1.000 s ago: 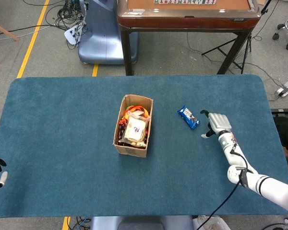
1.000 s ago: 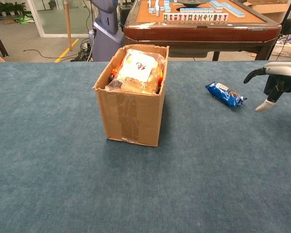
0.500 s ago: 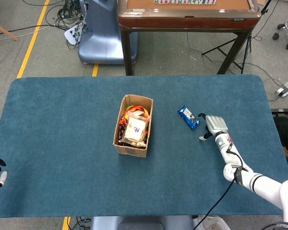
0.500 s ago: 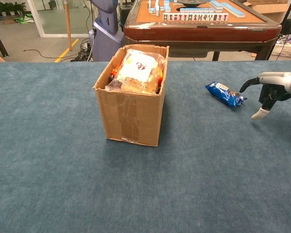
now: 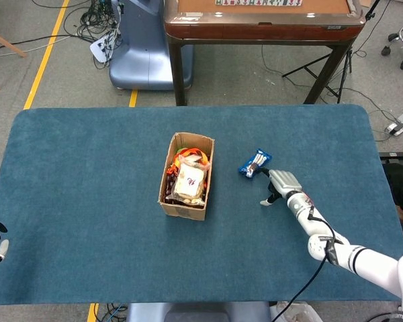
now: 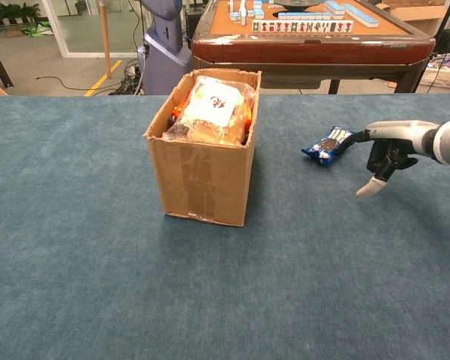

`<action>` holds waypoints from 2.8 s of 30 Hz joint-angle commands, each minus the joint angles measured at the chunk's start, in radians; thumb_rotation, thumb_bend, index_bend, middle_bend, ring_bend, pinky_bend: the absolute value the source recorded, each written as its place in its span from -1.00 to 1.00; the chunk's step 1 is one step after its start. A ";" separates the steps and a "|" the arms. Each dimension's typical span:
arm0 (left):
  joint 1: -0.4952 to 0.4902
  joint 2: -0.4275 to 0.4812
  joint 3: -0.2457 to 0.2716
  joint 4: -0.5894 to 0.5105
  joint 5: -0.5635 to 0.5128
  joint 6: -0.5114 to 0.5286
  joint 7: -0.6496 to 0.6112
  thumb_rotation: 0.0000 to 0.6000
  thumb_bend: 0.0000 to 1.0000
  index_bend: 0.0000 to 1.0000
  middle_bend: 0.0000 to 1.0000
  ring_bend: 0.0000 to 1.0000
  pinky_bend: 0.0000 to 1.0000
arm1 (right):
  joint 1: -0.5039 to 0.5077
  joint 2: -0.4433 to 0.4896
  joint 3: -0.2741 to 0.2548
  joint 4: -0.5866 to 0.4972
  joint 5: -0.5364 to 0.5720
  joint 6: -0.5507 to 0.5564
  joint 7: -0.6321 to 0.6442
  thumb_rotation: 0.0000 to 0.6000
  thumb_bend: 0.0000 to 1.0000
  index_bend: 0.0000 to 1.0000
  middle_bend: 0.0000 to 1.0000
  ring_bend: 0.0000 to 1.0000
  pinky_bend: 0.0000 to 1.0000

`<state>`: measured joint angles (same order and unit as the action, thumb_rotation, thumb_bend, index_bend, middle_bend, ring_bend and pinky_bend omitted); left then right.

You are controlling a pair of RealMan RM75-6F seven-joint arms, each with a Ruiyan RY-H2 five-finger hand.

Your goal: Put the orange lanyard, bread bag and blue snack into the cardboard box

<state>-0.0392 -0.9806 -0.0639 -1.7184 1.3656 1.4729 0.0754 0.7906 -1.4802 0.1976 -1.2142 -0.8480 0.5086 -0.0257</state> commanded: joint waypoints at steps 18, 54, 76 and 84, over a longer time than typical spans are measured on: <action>-0.001 0.001 -0.001 -0.002 -0.001 -0.001 -0.004 1.00 -0.30 -0.06 0.10 -0.25 0.20 | -0.014 0.141 0.036 -0.249 -0.227 0.163 -0.044 1.00 -0.86 -0.51 1.00 1.00 1.00; 0.011 0.024 -0.006 -0.016 -0.001 0.013 -0.045 1.00 -0.30 -0.06 0.10 -0.25 0.20 | 0.188 -0.133 -0.011 0.187 0.263 0.137 -0.454 1.00 -0.50 -0.48 1.00 1.00 1.00; 0.017 0.035 -0.007 -0.020 -0.002 0.019 -0.066 1.00 -0.30 -0.06 0.10 -0.25 0.20 | 0.225 -0.240 -0.022 0.381 0.301 0.053 -0.457 1.00 -0.38 0.01 1.00 1.00 1.00; 0.017 0.036 -0.008 -0.019 -0.002 0.018 -0.069 1.00 -0.30 -0.06 0.10 -0.25 0.20 | 0.211 -0.202 -0.006 0.323 0.271 0.082 -0.430 1.00 -0.34 0.19 1.00 1.00 1.00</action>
<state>-0.0218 -0.9442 -0.0721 -1.7376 1.3632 1.4912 0.0068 1.0067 -1.6989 0.1839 -0.8677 -0.5654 0.5786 -0.4666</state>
